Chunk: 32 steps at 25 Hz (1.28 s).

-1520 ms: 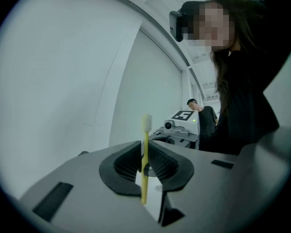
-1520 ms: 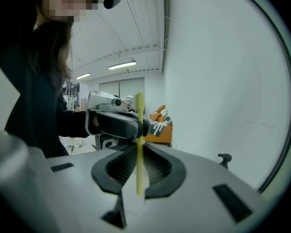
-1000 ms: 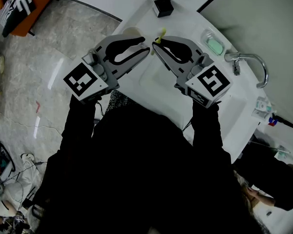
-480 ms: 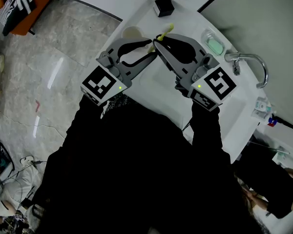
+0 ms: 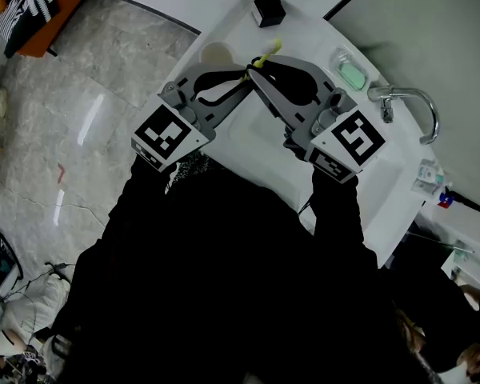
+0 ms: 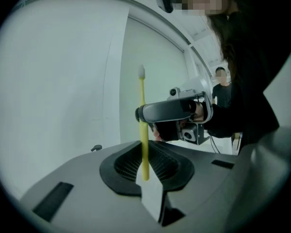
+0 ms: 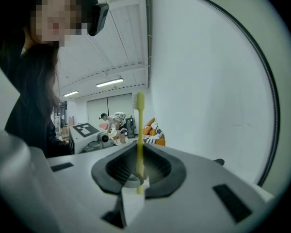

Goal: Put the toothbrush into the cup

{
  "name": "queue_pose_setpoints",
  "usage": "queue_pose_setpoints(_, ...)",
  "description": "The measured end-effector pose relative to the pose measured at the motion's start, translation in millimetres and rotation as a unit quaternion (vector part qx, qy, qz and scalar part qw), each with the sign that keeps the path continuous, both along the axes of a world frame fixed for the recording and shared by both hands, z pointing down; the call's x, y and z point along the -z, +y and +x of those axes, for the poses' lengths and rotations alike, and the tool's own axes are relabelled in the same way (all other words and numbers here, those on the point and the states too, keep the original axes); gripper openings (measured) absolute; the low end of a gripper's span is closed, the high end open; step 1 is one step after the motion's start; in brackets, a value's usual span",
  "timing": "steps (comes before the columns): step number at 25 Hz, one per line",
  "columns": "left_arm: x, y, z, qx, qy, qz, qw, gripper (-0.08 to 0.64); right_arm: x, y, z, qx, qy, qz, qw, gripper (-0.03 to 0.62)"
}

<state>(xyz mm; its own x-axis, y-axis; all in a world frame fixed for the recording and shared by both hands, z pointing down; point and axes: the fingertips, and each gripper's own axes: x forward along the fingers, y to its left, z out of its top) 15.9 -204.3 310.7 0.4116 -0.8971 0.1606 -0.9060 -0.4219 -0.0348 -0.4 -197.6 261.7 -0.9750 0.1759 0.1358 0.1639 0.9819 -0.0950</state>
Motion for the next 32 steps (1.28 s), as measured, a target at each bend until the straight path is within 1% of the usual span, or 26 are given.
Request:
queue_pose_setpoints(2,-1,0,-2,-0.001,0.010,-0.006,0.9999,0.046,-1,0,-1,0.000,0.002,-0.001,1.000,0.048)
queue_pose_setpoints(6,-2,1,-5,0.000,0.009,-0.011,0.9999,0.044,-1,1,-4,0.002,0.000,0.005,1.000,0.048)
queue_pose_setpoints(10,0,2,-4,-0.009,0.019,-0.011,0.9997,0.044,2,5,-5,0.012,-0.005,0.018,1.000,0.048)
queue_pose_setpoints(12,0,4,0,-0.025,0.020,-0.011,0.9994,0.044,5,8,-3,0.029,-0.010,0.026,0.999,0.049)
queue_pose_setpoints(14,-1,6,4,-0.042,0.024,-0.012,0.9988,0.044,9,13,1,0.057,-0.012,0.035,0.998,0.049)
queue_pose_setpoints(17,-1,8,6,-0.062,0.040,-0.012,0.9972,0.044,13,17,7,0.095,-0.008,0.046,0.994,0.052)
queue_pose_setpoints(19,0,9,7,-0.071,0.051,-0.011,0.9961,0.044,13,15,10,0.104,-0.009,0.048,0.993,0.052)
queue_pose_setpoints(22,-1,9,7,-0.075,0.058,-0.012,0.9954,0.044,13,13,11,0.103,-0.012,0.049,0.993,0.052)
queue_pose_setpoints(28,-1,9,7,-0.078,0.053,-0.015,0.9954,0.044,11,12,11,0.097,-0.015,0.045,0.994,0.052)
queue_pose_setpoints(32,-2,9,6,-0.067,0.053,-0.012,0.9963,0.044,11,10,10,0.091,-0.010,0.040,0.995,0.051)
